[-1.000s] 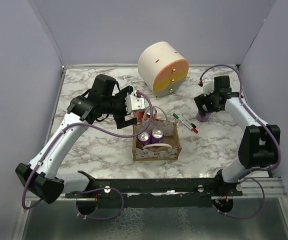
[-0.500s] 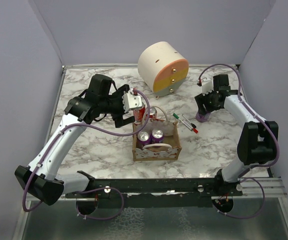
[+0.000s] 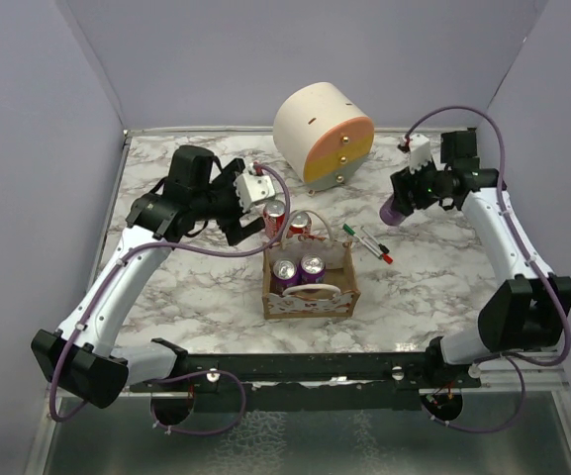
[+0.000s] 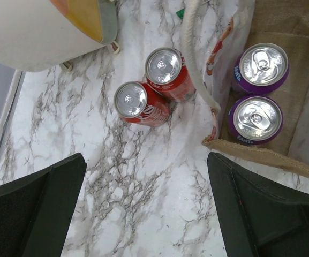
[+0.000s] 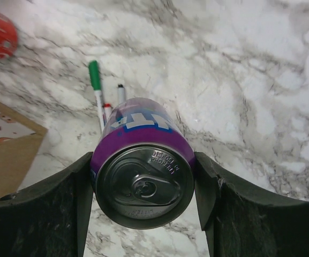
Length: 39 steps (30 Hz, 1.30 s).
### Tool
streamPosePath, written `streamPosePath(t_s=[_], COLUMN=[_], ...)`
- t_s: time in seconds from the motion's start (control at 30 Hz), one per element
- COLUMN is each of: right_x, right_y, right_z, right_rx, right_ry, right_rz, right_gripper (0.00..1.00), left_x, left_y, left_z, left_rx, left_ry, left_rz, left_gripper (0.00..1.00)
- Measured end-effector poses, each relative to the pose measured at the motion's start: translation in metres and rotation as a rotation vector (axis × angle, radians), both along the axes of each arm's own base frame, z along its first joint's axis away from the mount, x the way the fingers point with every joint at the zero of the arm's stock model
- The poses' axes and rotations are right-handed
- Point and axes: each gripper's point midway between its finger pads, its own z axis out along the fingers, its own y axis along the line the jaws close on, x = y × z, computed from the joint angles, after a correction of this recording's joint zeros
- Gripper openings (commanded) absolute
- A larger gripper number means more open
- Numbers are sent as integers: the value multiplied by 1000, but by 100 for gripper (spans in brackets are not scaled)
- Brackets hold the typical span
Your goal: Place the beverage into the canvas bag
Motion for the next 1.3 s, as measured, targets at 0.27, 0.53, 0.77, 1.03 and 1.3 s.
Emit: streamPosePath(t_s=[0.27, 0.53, 0.77, 1.03, 1.3], right_x=[-28, -98, -149, -172, -179], right_y=[54, 119, 156, 188, 213], right_z=[94, 126, 130, 105, 80], right_rx=[189, 316, 377, 366, 294], right_ry=[-180, -210, -202, -121, -73], right_rz=[250, 587, 800, 932, 1008], right_gripper=[1, 1, 1, 1, 1], left_x=[24, 39, 34, 26, 21], left_y=[17, 31, 29, 23, 20], left_z=[-3, -23, -38, -43, -42], left_rx=[-68, -156, -217, -284, -322], left_ry=[23, 93, 162, 218, 253], left_rz=[152, 274, 285, 247, 216], left_gripper=[99, 99, 99, 98, 98])
